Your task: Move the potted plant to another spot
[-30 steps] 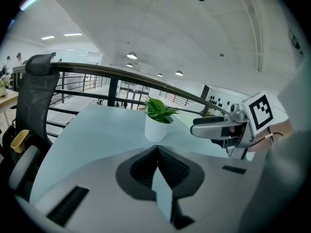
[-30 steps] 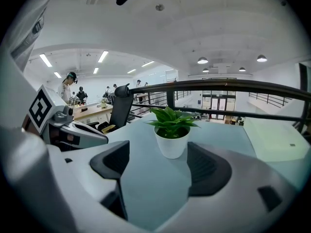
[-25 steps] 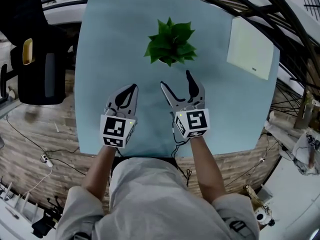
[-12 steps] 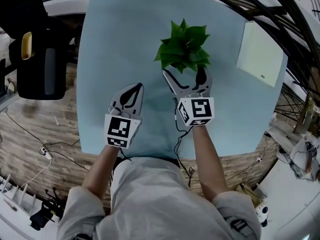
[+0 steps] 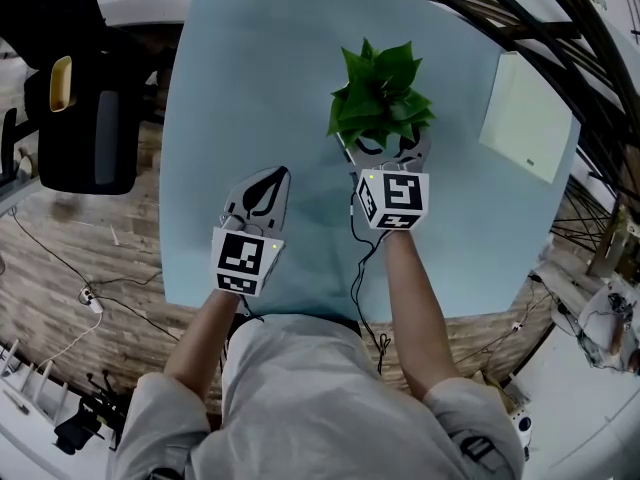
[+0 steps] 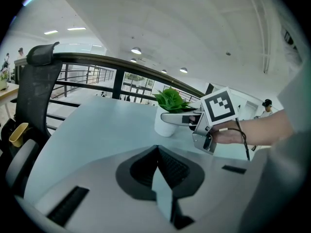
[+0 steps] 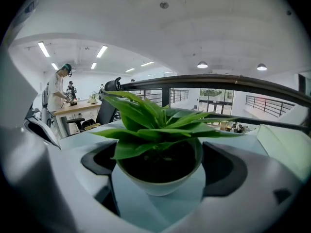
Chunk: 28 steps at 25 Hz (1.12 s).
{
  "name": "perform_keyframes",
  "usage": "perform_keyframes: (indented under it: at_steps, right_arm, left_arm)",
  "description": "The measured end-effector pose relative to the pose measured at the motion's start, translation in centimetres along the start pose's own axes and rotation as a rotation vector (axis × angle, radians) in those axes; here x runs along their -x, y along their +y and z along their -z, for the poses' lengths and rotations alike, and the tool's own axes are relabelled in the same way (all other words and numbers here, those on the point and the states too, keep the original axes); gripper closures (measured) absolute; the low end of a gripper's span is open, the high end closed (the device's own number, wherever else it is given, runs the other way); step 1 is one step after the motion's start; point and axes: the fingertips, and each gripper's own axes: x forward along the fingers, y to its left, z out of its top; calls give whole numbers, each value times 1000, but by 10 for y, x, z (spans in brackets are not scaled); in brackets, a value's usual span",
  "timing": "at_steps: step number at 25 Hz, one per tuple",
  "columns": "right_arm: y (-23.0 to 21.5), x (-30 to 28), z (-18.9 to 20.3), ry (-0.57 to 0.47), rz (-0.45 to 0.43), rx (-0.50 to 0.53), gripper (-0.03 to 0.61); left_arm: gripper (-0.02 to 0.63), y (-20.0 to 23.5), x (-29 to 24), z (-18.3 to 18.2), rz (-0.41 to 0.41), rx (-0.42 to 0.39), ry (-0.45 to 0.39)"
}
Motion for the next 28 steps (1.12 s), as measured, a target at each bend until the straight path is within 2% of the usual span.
perform_keyframes:
  at_steps: [16, 28]
  right_arm:
    - [16, 43, 2, -7, -39, -7, 57]
    - [43, 113, -40, -121, -71, 7, 57]
  left_arm:
    - [601, -19, 13, -4, -2, -32, -6]
    - [601, -61, 43, -20, 2, -73, -54]
